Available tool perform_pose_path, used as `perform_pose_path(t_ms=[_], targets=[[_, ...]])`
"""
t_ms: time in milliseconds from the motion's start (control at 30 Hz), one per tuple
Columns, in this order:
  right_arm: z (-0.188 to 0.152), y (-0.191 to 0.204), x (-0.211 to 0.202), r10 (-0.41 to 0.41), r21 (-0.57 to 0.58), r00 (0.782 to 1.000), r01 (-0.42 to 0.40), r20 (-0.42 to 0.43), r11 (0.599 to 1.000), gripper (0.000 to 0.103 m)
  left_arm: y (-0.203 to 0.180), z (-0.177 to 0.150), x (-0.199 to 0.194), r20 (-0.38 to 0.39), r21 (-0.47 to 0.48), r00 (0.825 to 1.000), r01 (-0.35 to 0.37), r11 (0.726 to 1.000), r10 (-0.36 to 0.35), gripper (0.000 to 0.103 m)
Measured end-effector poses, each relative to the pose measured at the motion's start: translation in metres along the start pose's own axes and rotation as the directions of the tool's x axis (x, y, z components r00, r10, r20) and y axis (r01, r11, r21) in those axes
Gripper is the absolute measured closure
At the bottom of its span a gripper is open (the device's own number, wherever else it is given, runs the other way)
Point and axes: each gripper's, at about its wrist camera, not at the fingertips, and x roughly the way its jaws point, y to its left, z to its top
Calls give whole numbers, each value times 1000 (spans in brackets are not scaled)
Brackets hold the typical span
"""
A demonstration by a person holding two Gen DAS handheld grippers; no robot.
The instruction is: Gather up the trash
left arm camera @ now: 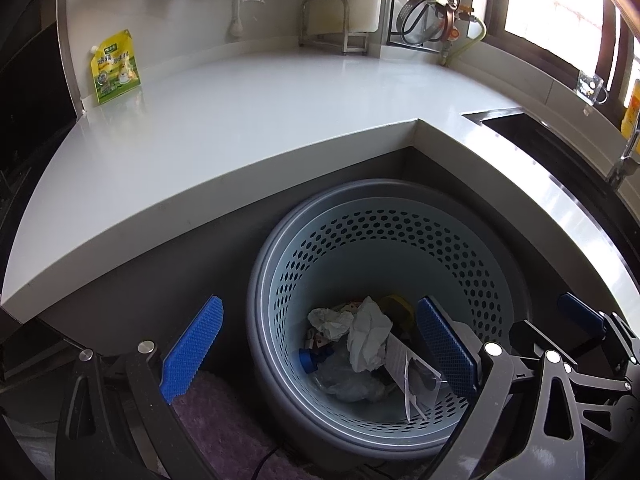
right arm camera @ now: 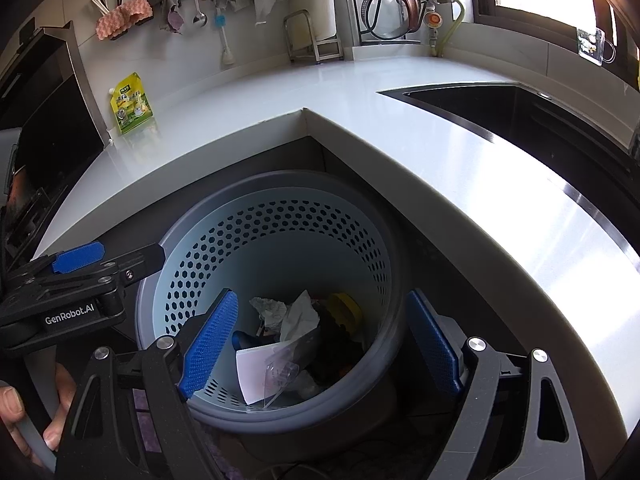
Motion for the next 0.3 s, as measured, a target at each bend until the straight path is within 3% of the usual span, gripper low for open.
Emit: perform_pose_path(t_ms=[300], targets=[[0,0,0,0,-1,1000,0,1,1000,21,-2,-2,1,-8,-3,1000,-3,1000,3,7]])
